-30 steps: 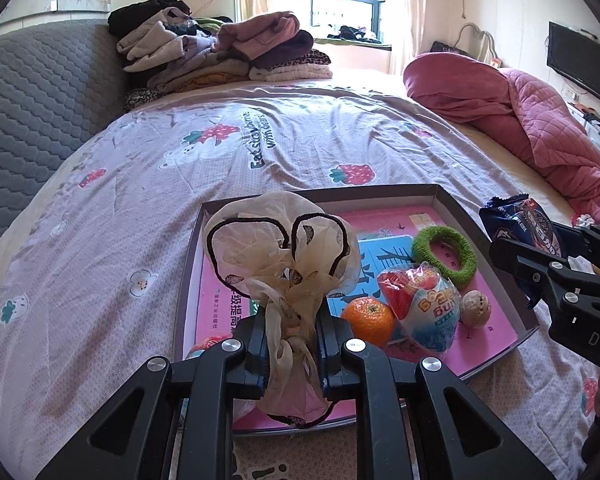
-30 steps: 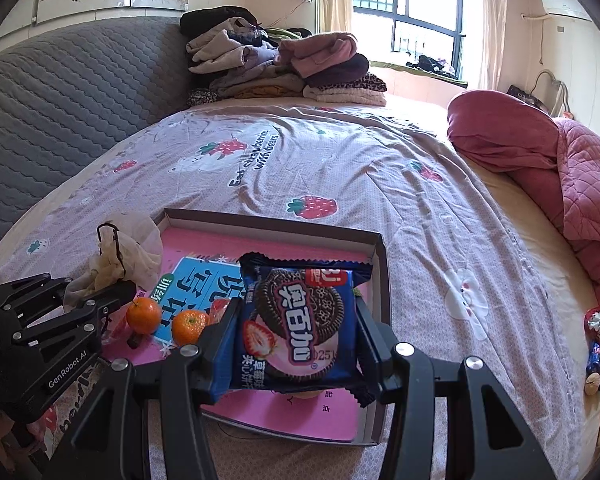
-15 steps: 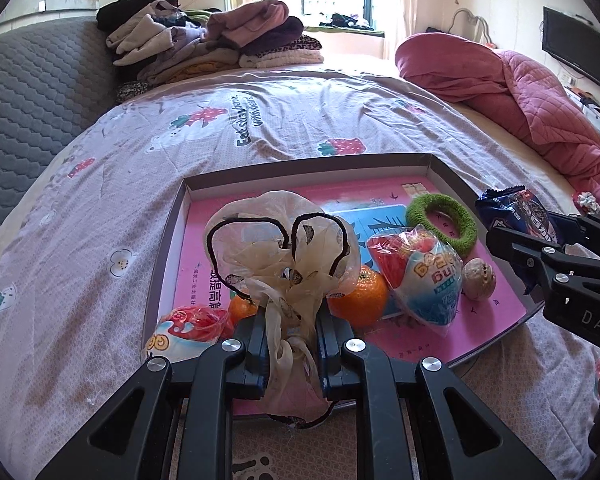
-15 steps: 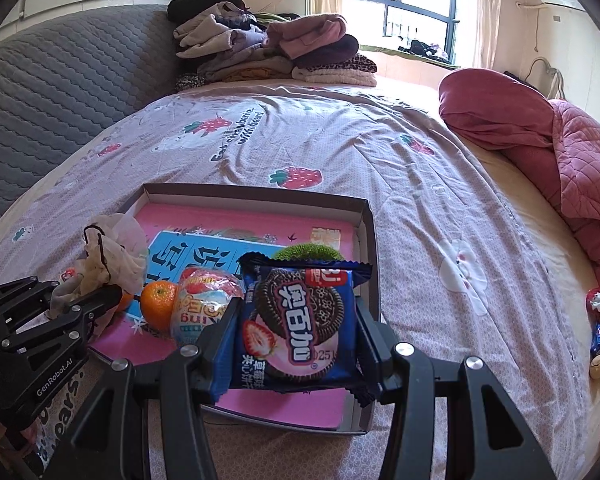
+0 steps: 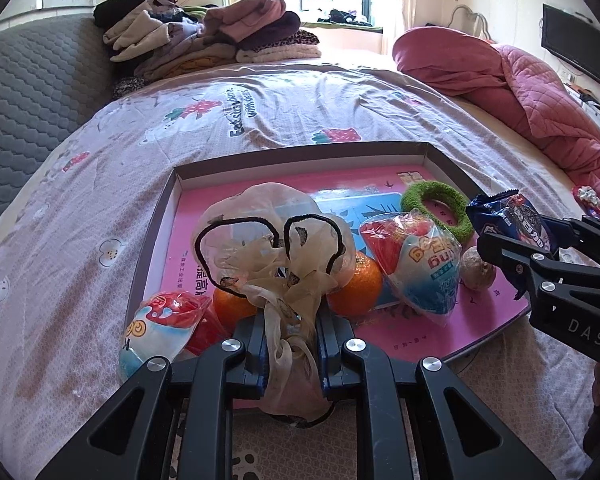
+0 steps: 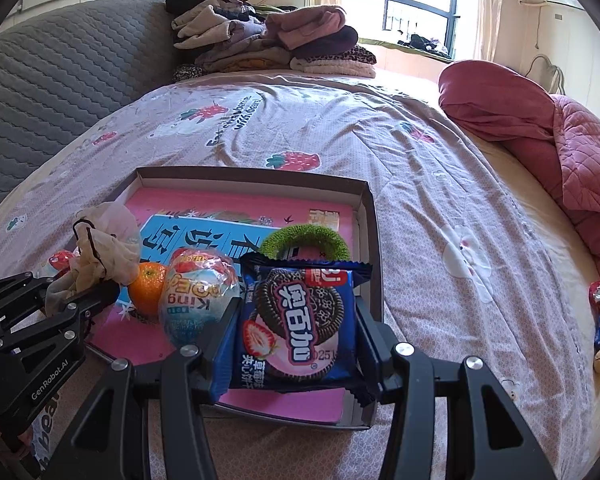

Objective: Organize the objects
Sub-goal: 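Lower the mesh bag into the tray with left gripper while right gripper lowers the biscuit packet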

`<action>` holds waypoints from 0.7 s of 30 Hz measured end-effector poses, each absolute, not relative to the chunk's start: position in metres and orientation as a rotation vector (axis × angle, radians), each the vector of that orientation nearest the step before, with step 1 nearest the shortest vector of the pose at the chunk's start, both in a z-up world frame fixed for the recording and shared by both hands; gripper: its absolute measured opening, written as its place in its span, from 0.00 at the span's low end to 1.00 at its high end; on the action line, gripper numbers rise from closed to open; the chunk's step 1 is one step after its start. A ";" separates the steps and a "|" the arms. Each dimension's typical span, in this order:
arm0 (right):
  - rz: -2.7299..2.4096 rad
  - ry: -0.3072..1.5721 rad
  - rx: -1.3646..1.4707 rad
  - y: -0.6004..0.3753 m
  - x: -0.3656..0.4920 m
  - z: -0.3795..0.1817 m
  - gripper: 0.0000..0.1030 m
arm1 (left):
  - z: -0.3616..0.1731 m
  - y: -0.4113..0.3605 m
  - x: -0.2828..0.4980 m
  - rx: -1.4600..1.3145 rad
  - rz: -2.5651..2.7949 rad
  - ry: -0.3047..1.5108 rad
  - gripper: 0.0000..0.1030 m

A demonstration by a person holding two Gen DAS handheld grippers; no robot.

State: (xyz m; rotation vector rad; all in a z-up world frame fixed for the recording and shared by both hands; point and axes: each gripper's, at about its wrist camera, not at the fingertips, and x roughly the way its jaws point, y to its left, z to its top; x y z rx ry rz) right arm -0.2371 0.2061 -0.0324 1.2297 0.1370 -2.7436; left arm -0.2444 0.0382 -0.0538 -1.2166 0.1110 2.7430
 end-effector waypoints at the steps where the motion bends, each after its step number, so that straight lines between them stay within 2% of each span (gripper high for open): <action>1: -2.745 0.141 1.231 0.206 -0.237 -0.034 0.50 | -0.054 0.038 -0.244 -1.214 2.744 0.110 0.17; 21: -2.763 0.118 1.245 0.206 -0.240 -0.048 0.50 | -0.057 0.035 -0.241 -1.212 2.738 0.105 0.20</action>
